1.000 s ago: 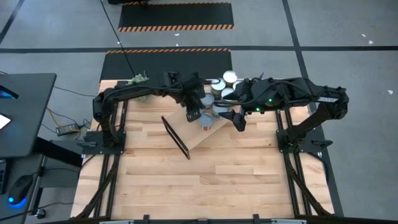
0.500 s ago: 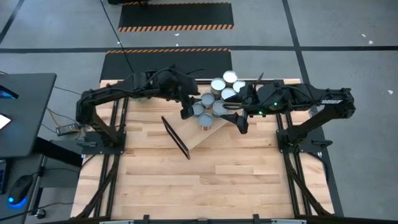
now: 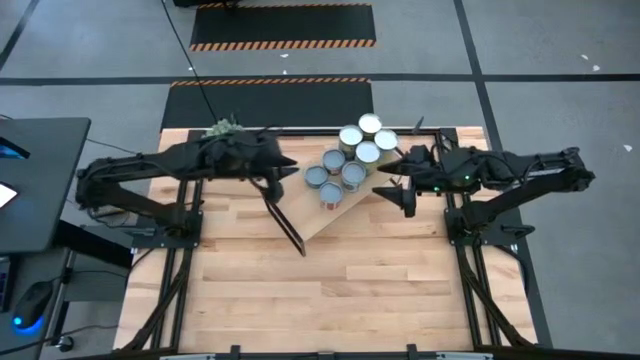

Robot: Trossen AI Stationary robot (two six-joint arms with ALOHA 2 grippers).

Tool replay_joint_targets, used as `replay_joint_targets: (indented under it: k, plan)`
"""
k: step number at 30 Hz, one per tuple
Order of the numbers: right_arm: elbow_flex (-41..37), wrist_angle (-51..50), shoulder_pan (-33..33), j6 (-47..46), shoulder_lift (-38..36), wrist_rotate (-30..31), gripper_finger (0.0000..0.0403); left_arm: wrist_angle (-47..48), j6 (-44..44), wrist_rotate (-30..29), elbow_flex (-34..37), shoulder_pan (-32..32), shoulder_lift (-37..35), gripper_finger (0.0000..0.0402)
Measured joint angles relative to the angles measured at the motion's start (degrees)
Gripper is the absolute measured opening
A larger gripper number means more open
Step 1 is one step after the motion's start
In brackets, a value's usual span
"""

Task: Pick and place cans onto a shelf
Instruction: Return to Home Position

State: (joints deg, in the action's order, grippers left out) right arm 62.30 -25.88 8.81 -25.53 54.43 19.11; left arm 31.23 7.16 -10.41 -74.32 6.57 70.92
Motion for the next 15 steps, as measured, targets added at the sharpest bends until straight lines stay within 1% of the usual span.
replay_joint_targets:
  k: [5, 8, 11, 15]
  plan:
    - [-7.4, 3.3, 0.0, -3.6, -5.8, 1.4, 0.0346, -4.1, 4.3, -2.7, 7.0, 0.0, -7.6, 0.0082]
    - [-11.8, 5.1, 0.0, -6.2, -8.6, 1.4, 0.0335, -5.7, 6.9, -3.5, 11.5, 0.1, -12.2, 0.0082]
    - [-16.0, 8.0, 0.4, -8.1, -11.0, 0.9, 0.0306, -7.9, 10.2, -4.2, 16.6, 0.1, -16.9, 0.0082]
    - [-21.3, 13.0, 1.4, -9.7, -13.8, 0.8, 0.0252, -10.8, 14.6, -4.8, 23.5, 0.1, -23.5, 0.0082]
